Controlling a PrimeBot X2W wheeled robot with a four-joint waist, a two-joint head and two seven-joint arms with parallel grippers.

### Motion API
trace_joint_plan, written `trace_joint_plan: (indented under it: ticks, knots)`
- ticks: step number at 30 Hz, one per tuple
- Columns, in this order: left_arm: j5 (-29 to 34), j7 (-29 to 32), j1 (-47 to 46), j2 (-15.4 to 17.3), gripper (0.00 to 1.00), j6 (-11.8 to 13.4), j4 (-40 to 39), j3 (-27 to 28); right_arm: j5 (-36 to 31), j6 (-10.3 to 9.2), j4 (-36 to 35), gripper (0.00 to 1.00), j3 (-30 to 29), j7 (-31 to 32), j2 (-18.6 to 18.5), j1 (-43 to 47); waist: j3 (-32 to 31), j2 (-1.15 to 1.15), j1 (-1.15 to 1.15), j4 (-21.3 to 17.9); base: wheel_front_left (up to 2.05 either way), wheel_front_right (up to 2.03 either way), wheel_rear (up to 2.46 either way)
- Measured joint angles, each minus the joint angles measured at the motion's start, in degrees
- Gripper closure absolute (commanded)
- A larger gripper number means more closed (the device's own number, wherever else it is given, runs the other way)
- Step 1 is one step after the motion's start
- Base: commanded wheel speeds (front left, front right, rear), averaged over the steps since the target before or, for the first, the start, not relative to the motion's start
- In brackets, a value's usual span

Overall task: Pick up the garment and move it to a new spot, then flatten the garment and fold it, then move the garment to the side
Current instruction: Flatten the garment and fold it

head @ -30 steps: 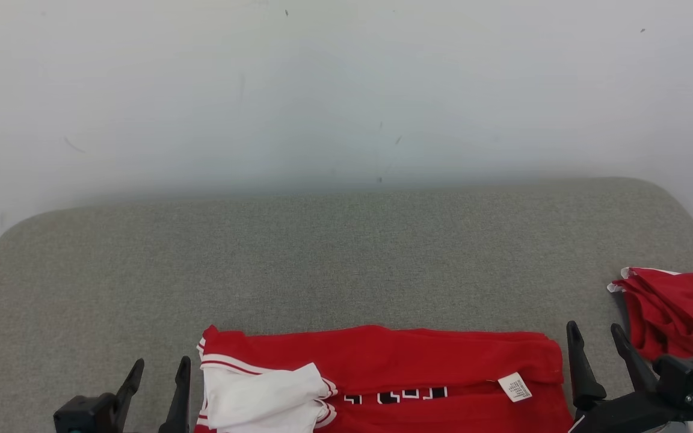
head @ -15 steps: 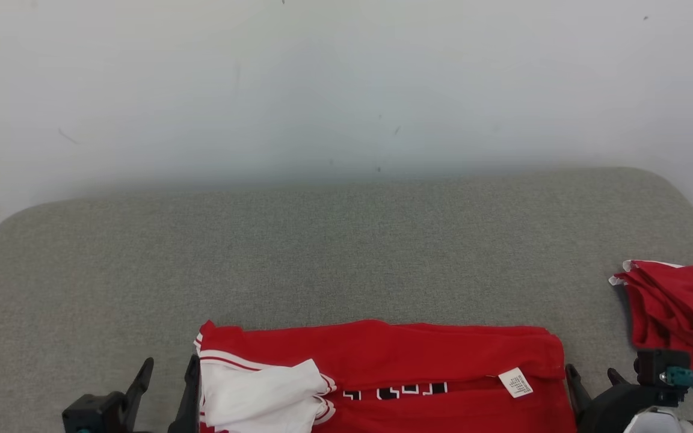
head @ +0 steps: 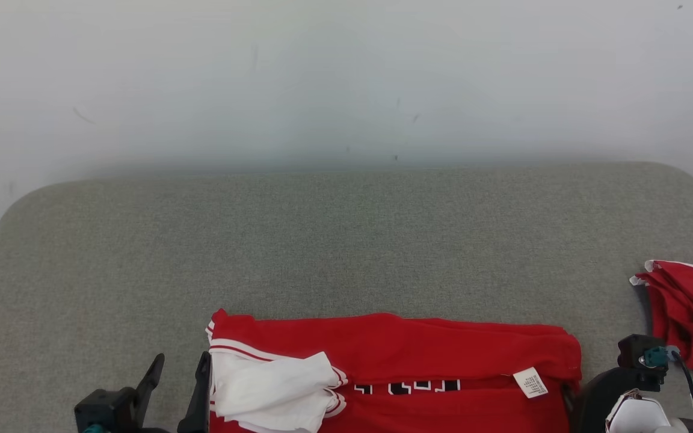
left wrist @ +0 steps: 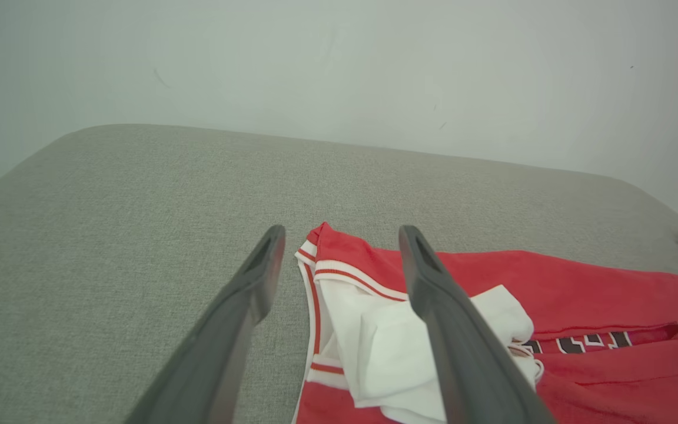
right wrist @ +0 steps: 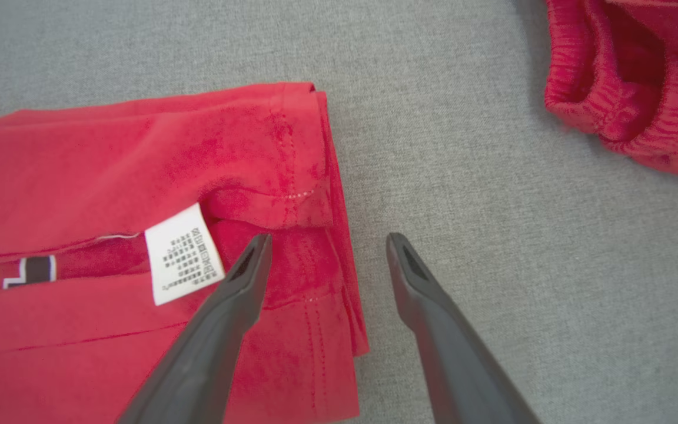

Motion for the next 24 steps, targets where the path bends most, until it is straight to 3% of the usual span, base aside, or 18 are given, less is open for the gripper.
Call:
trace_joint_plan:
  ticks: [13,24]
  knots:
    - [0.41,0.27,-1.47,0.1,0.0,-0.08,0.01,-0.27,-0.65,-0.01,2.57,0.0,-2.08,2.29,1.46,-2.2,1.47,0.0,0.0,1.53,0.0,0.0,0.0]
    - [0.41,0.27,-1.43,0.11,0.0,-0.08,0.29,-0.1,-0.64,-0.01,-2.2,0.0,-2.76,4.2,1.15,-0.92,1.11,0.0,0.0,1.07,0.0,0.0,0.0]
